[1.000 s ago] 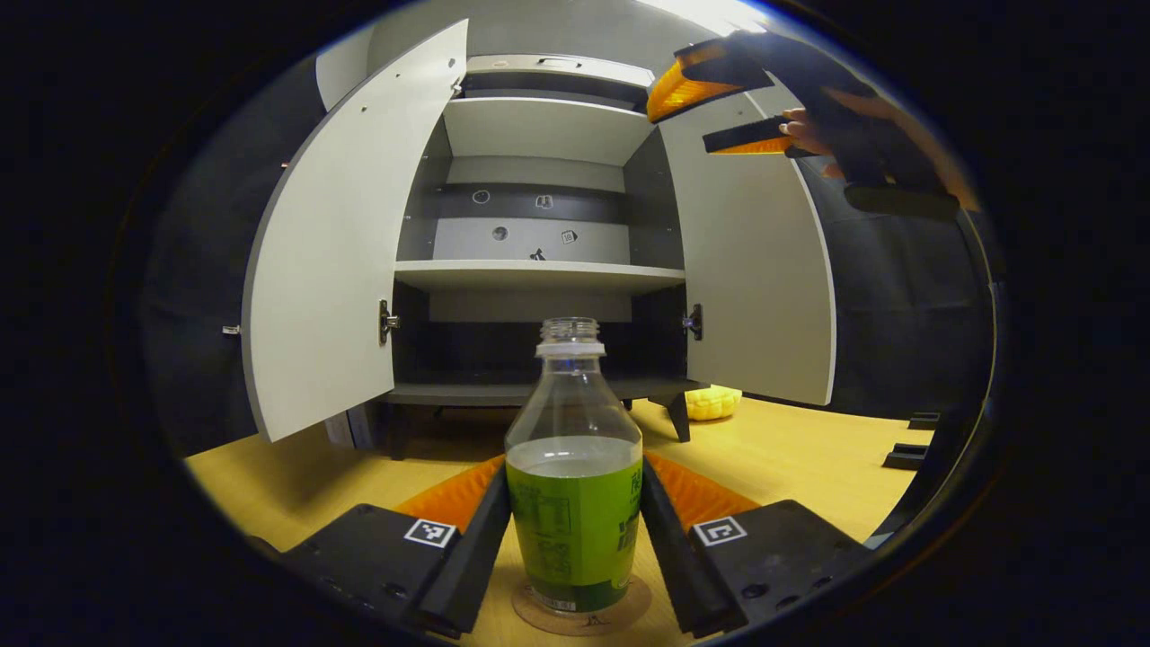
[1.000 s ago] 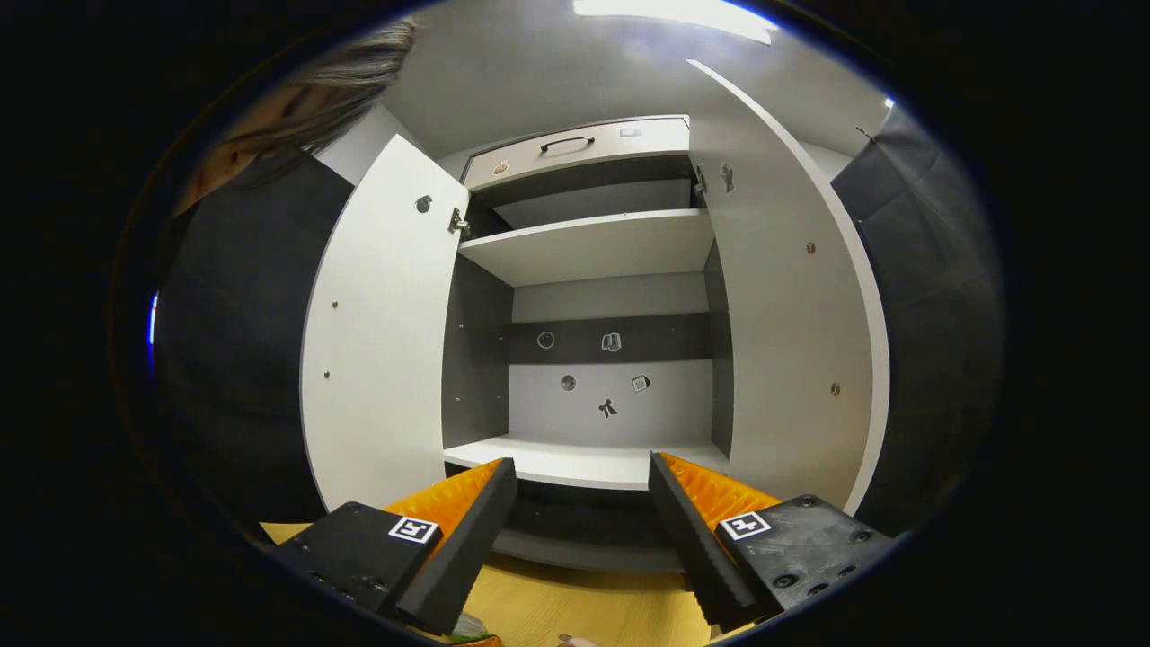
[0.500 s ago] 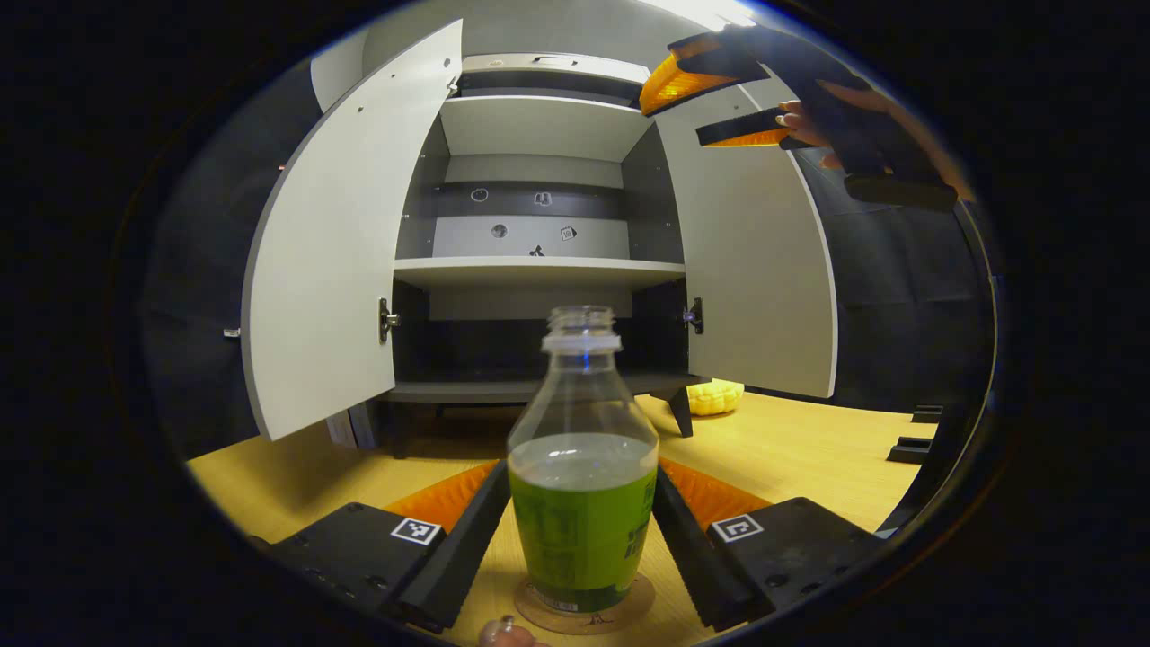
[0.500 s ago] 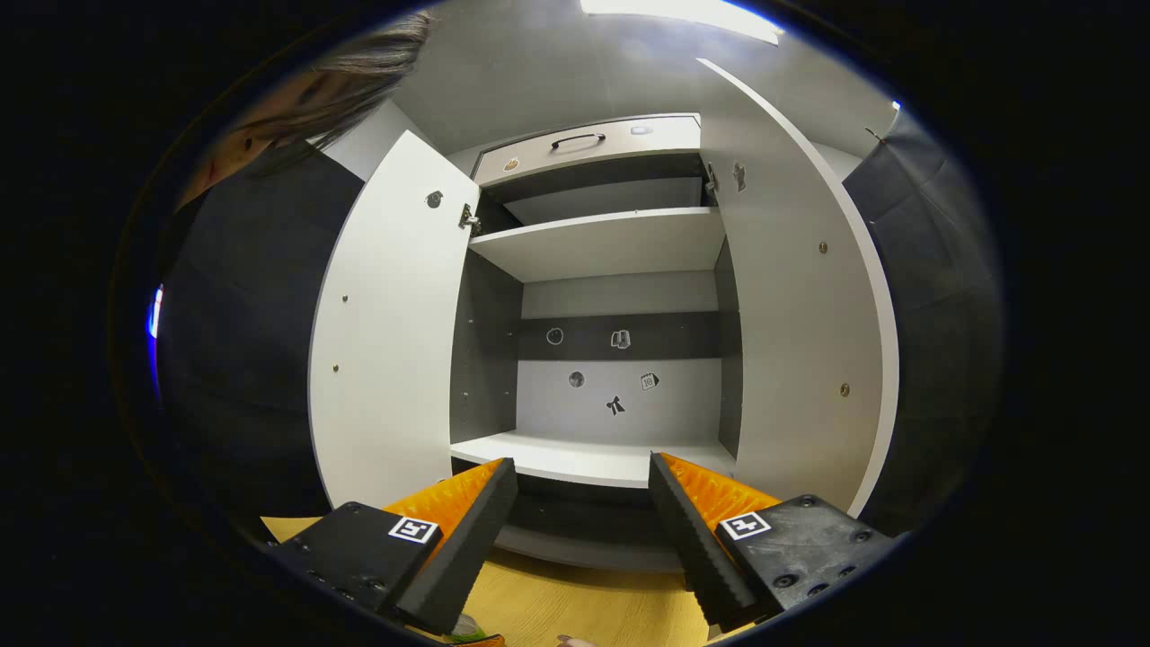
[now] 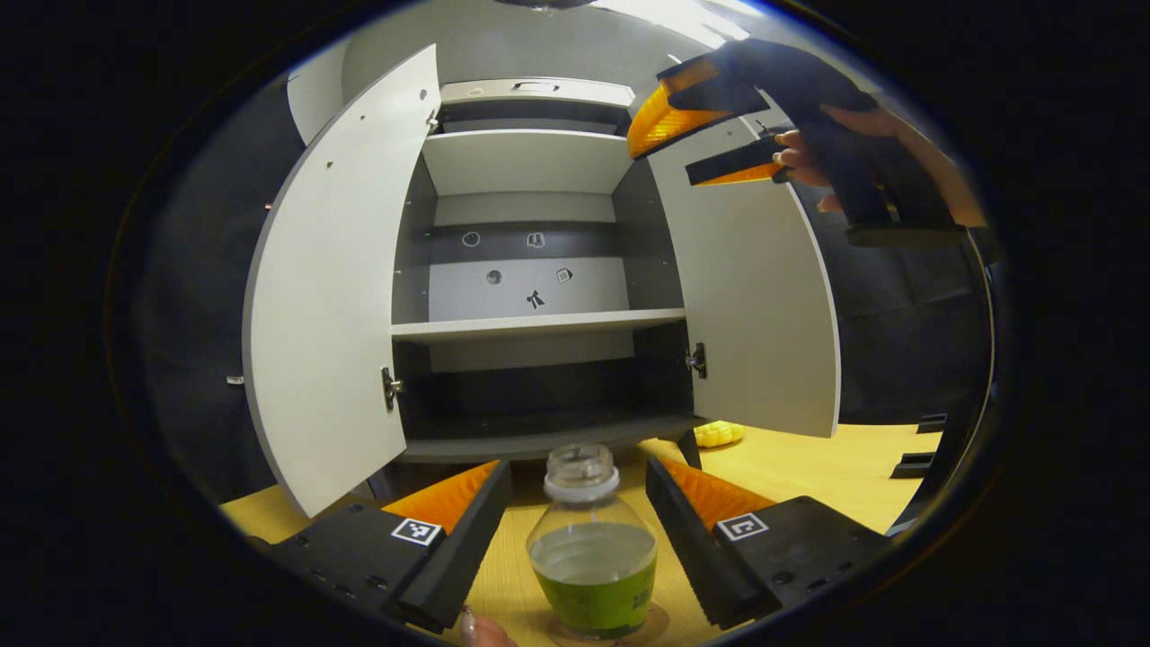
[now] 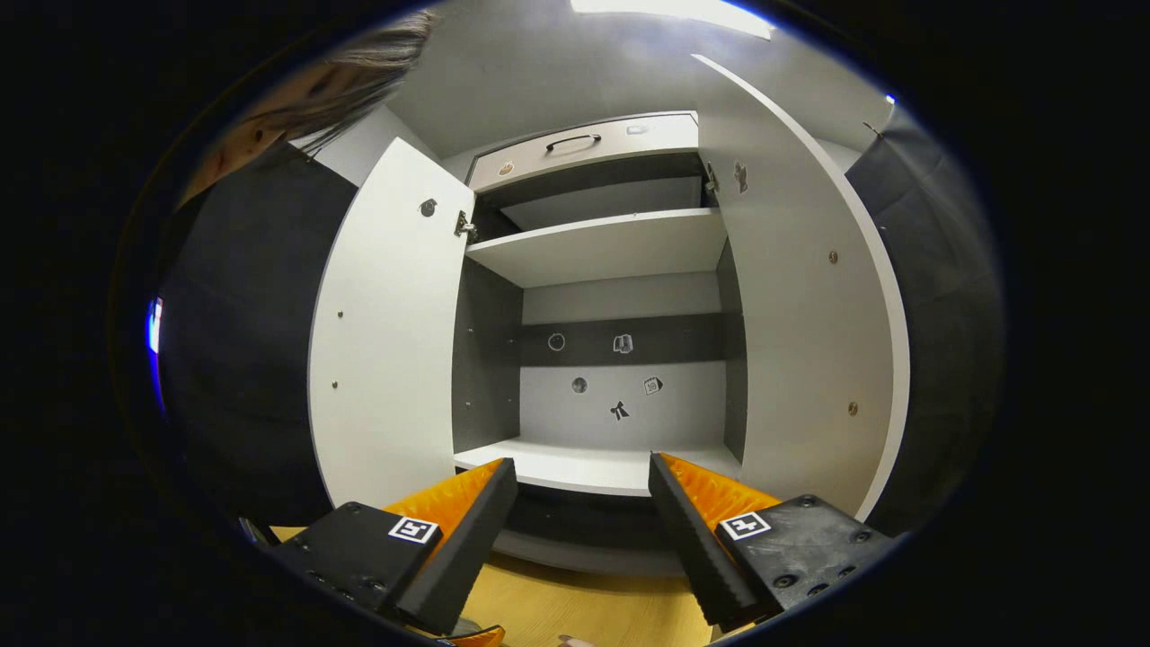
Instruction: Grasp the bottle in the cabinet with the left hand and place it on the coaster, then close the right door with the right hand and the left door with the left hand.
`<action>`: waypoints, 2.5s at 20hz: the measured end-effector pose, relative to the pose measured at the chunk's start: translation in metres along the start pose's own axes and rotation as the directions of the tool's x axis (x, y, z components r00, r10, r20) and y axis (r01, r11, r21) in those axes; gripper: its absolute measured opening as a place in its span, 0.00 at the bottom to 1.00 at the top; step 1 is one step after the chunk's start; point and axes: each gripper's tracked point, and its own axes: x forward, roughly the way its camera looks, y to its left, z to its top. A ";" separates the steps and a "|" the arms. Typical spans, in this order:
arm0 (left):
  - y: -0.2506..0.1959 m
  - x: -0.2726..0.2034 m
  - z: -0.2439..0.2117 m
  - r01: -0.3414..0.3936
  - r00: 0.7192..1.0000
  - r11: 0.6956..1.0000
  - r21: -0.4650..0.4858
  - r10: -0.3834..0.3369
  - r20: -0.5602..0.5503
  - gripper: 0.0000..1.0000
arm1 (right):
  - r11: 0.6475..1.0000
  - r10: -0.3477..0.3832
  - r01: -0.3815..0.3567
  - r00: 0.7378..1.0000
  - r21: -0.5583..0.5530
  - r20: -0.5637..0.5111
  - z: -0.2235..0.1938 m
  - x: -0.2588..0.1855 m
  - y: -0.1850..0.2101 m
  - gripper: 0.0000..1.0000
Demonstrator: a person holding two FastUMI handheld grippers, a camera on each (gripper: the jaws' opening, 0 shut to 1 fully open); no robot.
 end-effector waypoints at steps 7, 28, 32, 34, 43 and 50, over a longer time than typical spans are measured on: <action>0.009 0.006 0.108 0.030 1.000 0.997 -0.072 -0.030 0.001 0.96 | 0.996 -0.028 0.025 0.999 0.080 0.028 0.048 0.005 -0.012 0.98; 0.270 -0.132 0.263 -0.456 0.889 0.885 -0.090 0.448 -0.097 0.95 | 0.862 -0.492 0.481 0.870 -0.159 -0.038 0.087 -0.079 -0.205 0.97; 0.303 -0.143 0.260 -0.528 0.845 0.848 -0.047 0.520 -0.123 0.95 | 0.900 -0.425 0.415 0.904 -0.130 -0.052 0.080 -0.069 -0.202 0.96; 0.315 -0.144 0.259 -0.545 0.835 0.837 -0.051 0.535 -0.130 0.95 | 0.922 -0.381 0.373 0.922 -0.109 -0.067 0.079 -0.060 -0.193 0.92; 0.320 -0.138 0.262 -0.544 0.839 0.830 -0.127 0.534 -0.106 0.95 | 0.990 -0.140 0.140 0.985 -0.003 -0.106 0.052 0.010 -0.089 0.93; 0.333 -0.133 0.253 -0.532 0.847 0.831 -0.164 0.519 -0.113 0.95 | 0.994 -0.095 0.100 0.989 0.038 -0.117 0.025 0.105 -0.037 0.92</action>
